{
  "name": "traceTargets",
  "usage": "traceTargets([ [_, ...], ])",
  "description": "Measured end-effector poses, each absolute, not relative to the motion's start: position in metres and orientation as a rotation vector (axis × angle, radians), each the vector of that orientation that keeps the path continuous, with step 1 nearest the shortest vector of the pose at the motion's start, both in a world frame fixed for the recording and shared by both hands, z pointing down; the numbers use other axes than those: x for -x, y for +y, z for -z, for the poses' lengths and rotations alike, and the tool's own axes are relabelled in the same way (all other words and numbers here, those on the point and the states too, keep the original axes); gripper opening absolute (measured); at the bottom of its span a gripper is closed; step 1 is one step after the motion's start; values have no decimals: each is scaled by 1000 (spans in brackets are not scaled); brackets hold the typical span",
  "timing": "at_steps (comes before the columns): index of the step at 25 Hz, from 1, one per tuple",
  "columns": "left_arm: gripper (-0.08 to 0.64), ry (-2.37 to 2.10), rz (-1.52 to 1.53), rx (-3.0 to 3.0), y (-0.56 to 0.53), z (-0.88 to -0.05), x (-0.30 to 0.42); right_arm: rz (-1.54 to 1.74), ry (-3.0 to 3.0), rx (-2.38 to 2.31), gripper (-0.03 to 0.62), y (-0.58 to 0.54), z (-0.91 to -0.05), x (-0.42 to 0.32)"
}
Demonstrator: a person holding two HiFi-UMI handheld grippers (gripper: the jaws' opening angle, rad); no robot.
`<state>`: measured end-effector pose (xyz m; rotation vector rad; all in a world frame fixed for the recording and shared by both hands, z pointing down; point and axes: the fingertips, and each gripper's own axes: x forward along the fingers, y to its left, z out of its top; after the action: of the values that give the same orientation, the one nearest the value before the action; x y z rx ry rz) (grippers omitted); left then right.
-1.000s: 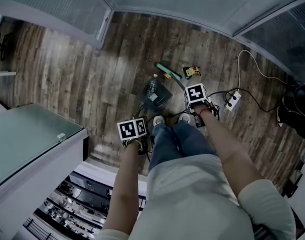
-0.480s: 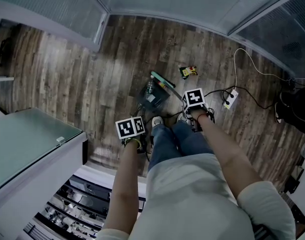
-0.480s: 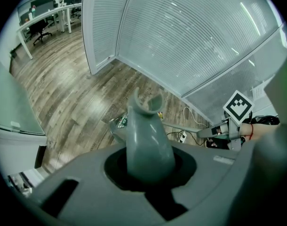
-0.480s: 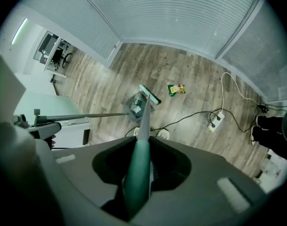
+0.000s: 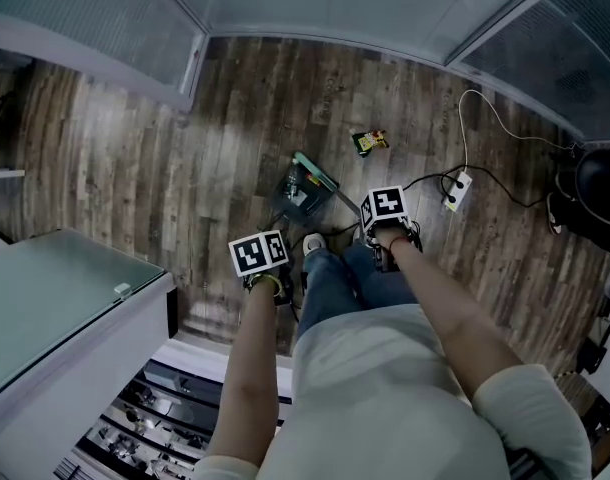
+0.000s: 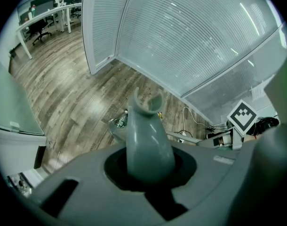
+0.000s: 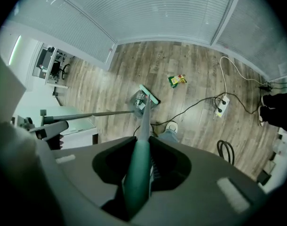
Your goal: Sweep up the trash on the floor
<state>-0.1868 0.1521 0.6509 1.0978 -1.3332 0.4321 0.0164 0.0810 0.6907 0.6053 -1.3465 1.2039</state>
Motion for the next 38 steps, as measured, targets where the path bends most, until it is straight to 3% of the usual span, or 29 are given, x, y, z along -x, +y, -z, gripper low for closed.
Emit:
traceTargets([
  [11,54,-1327,-427,-1107,155,-652,188,-1402,-1312,-676,95,111,-680,-17],
  [38,37,-1246,-321,-1199,162,-648,186,-1476,-1356,-919,95,147,-659,-35],
])
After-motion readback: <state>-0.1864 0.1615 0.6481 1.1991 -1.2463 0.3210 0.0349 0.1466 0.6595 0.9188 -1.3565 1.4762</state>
